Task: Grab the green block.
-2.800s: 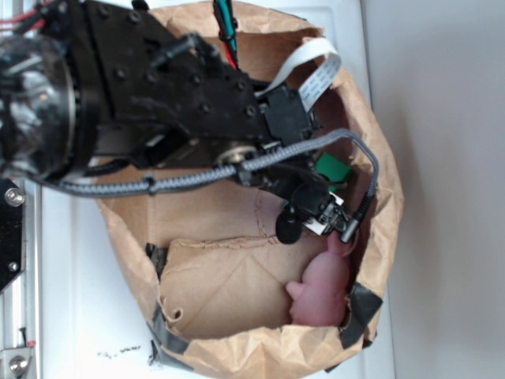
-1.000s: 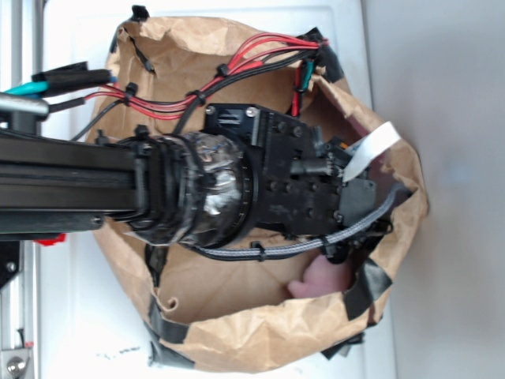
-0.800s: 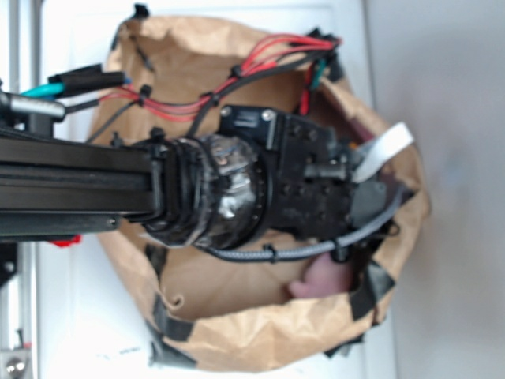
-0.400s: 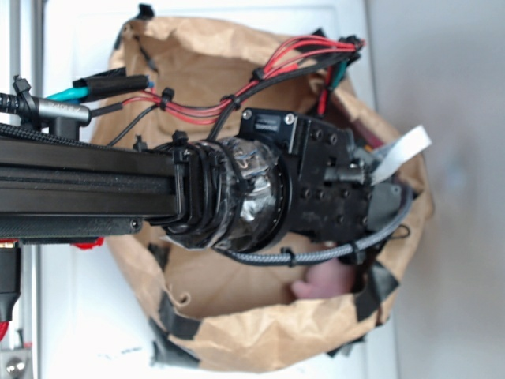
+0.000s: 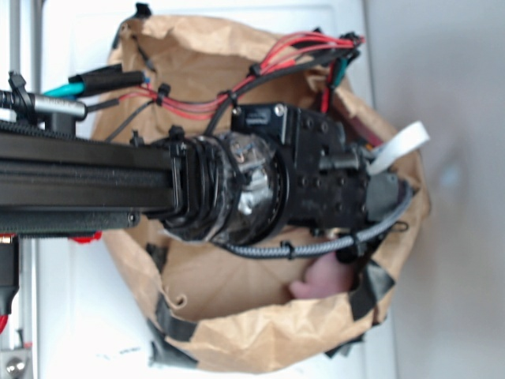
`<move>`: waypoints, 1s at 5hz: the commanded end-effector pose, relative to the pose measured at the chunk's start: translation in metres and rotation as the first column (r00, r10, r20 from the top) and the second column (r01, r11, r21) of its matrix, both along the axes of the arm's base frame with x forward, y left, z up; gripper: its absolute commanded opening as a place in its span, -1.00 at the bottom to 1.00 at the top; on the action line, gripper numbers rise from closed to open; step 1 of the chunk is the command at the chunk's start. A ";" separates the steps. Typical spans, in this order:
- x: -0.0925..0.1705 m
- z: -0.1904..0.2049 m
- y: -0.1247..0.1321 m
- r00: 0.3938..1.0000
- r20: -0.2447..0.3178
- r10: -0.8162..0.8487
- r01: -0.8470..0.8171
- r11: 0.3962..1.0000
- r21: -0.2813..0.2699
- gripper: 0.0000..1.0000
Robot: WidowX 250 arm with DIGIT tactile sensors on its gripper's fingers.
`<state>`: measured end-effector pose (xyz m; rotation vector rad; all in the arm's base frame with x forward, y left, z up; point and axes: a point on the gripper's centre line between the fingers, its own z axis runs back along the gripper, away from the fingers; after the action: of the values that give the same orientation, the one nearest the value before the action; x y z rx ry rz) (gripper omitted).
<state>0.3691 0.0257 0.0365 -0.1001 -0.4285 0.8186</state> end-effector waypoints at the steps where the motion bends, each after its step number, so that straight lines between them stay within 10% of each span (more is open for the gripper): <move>1: 0.005 0.061 0.008 0.992 0.109 -0.064 0.072 0.995 -0.073 -1.00; 3: -0.032 0.129 0.007 0.972 0.082 -0.219 0.230 0.959 -0.165 -1.00; 5: -0.047 0.166 0.011 0.946 0.033 -0.321 0.323 0.940 -0.114 -1.00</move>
<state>0.3164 0.0298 0.1735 -0.2748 -0.2833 0.5156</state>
